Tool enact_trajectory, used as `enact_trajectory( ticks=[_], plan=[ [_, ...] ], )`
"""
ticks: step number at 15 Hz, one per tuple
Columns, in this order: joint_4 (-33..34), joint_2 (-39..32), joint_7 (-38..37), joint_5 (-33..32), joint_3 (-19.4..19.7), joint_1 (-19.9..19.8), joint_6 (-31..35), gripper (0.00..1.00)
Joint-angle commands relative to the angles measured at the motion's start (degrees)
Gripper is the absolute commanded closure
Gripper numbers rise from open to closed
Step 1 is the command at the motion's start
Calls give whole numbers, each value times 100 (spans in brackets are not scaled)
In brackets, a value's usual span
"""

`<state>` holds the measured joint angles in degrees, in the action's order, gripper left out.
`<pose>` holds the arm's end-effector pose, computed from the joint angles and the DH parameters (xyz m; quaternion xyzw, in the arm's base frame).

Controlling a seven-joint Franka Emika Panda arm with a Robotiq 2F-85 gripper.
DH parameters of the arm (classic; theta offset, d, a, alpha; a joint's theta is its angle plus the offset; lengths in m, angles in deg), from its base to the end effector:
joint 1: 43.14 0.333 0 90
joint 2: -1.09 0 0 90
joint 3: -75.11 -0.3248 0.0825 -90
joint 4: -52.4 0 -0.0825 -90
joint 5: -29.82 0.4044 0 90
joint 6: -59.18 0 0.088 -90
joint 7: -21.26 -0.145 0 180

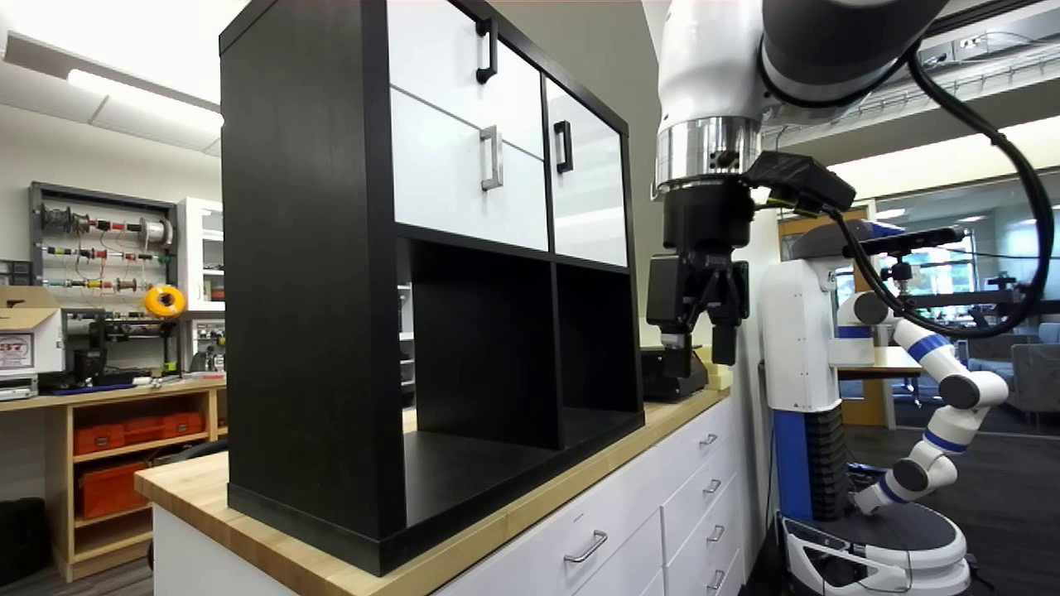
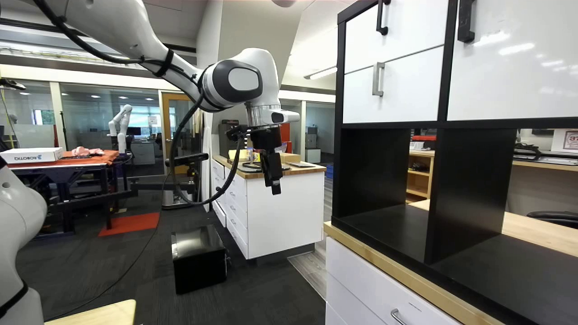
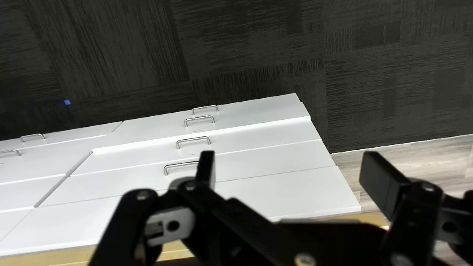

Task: Open the bottom drawer on the left side of the cabinet

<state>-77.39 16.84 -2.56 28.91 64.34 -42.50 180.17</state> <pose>0.4896 0.0997 0.4429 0.9921 -0.1061 0.0652 0.0135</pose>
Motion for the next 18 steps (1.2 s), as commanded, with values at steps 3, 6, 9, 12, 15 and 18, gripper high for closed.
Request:
enact_trajectory(
  ticks=[3,6,9,12,15,18],
  plan=[
    [279,190,-1,-339,26,41,24,0],
    [307,267,-3,-402,16,35,83,0],
    [420,318,12,-588,10,26,151,0],
    [735,327,-17,-831,14,0,363,0],
    [719,268,-4,-687,29,44,215,0],
    [703,205,-5,-688,34,49,216,0]
  ],
)
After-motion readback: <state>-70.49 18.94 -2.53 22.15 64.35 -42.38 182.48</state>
